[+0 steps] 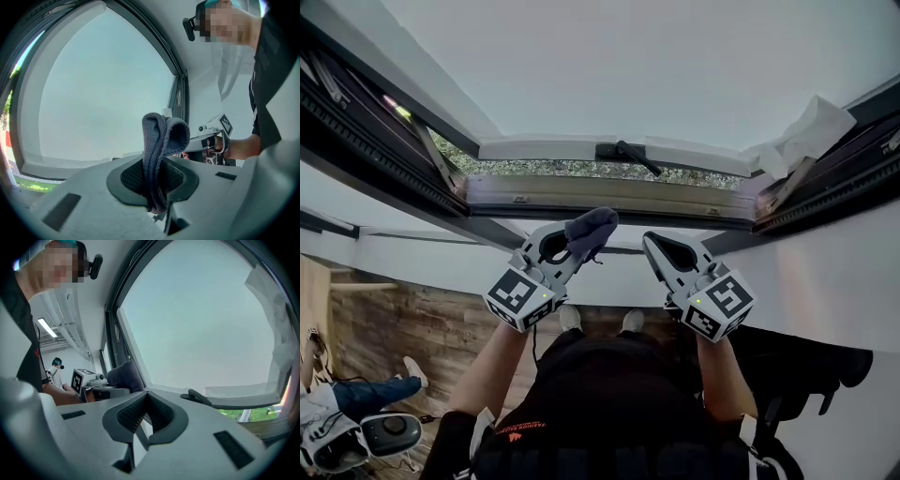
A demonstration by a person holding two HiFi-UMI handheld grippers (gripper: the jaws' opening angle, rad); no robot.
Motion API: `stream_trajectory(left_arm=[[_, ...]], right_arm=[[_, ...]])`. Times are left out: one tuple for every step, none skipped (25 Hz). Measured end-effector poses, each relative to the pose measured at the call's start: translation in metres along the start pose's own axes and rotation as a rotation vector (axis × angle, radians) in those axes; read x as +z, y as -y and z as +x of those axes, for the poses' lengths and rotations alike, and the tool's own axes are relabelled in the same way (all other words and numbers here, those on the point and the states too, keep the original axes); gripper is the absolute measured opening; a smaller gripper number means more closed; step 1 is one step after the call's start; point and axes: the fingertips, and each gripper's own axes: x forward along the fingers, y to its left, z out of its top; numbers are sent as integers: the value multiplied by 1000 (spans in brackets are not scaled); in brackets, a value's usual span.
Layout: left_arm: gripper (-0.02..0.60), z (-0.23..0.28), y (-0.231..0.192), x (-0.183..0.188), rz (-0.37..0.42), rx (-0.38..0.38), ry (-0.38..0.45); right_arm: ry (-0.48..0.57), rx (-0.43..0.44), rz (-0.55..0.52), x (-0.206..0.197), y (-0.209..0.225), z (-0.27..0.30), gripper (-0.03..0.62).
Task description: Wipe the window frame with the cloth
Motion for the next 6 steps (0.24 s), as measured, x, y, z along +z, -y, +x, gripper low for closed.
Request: stream_trajectory(left_arm=[[60, 0, 0, 0, -1, 2, 0], [60, 1, -1, 0, -2, 3, 0], [60, 1, -1, 0, 0, 4, 0], [60, 2, -2, -1, 3, 2, 0], [60, 3, -3, -1, 7, 1, 0], [60, 3, -3, -2, 12, -1, 0]], right_arm=[[-2, 2, -4, 0, 1, 0, 0], [-3, 4, -7, -1, 1, 0, 0], [-4, 5, -8, -1, 2, 1, 0], [-4, 6, -8, -1, 3, 1, 0], [-3, 6, -7, -1, 4, 2, 0], [-2, 5, -6, -1, 5, 2, 0]])
